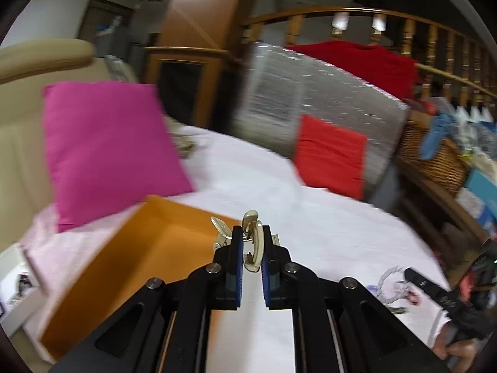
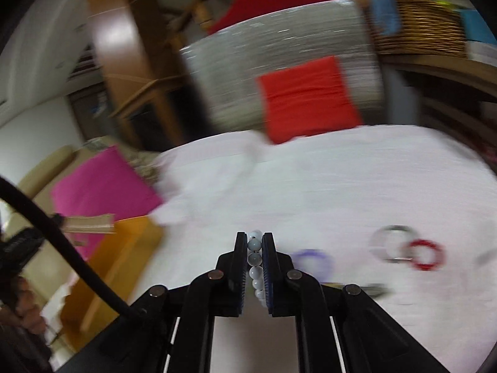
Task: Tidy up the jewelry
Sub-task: 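Carry the clip and pearl bracelet into the orange box while both tools open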
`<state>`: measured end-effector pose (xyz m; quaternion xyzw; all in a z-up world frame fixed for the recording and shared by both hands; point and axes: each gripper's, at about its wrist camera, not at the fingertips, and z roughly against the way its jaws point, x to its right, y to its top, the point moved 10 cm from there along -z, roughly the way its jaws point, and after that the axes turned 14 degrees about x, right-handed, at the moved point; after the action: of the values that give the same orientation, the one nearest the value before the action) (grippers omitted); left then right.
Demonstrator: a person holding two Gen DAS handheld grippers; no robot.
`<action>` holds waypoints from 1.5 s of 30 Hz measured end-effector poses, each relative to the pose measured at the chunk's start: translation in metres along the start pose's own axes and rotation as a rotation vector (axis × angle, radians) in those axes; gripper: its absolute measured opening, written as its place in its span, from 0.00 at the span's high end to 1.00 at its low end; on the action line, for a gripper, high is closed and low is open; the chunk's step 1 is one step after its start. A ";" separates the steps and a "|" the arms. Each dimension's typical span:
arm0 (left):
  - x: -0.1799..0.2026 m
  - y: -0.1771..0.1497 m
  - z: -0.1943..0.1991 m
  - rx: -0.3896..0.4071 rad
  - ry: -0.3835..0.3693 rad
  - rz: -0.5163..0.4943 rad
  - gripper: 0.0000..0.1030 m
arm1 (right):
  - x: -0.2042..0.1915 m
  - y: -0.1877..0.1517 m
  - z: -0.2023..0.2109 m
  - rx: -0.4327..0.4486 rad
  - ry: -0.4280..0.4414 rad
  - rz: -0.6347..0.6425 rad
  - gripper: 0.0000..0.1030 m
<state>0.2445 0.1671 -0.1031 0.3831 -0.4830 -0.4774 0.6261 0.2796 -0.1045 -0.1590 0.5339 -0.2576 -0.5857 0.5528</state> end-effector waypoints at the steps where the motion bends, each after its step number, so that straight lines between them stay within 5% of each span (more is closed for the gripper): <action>1: -0.013 -0.003 -0.002 -0.018 0.037 -0.010 0.90 | -0.021 -0.001 -0.008 -0.014 0.035 0.005 0.90; 9: -0.092 -0.043 -0.013 -0.198 0.186 0.025 0.90 | -0.182 -0.034 -0.079 -0.122 0.264 -0.026 0.90; 17: -0.114 -0.068 -0.011 -0.305 0.220 0.042 0.90 | -0.257 -0.097 -0.121 -0.263 0.347 -0.011 0.90; 28: -0.122 -0.089 -0.019 -0.388 0.244 0.039 0.89 | -0.256 -0.156 -0.141 -0.407 0.277 0.132 0.89; 38: -0.121 -0.102 -0.020 -0.440 0.210 0.071 0.84 | -0.233 -0.160 -0.130 -0.485 0.193 0.280 0.91; 45: -0.108 -0.108 -0.018 -0.464 0.176 0.067 0.84 | -0.226 -0.155 -0.128 -0.505 0.190 0.248 0.92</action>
<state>0.2287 0.2452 -0.2349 0.2531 -0.3164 -0.5194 0.7524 0.2972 0.1803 -0.2589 0.3964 -0.1138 -0.5066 0.7572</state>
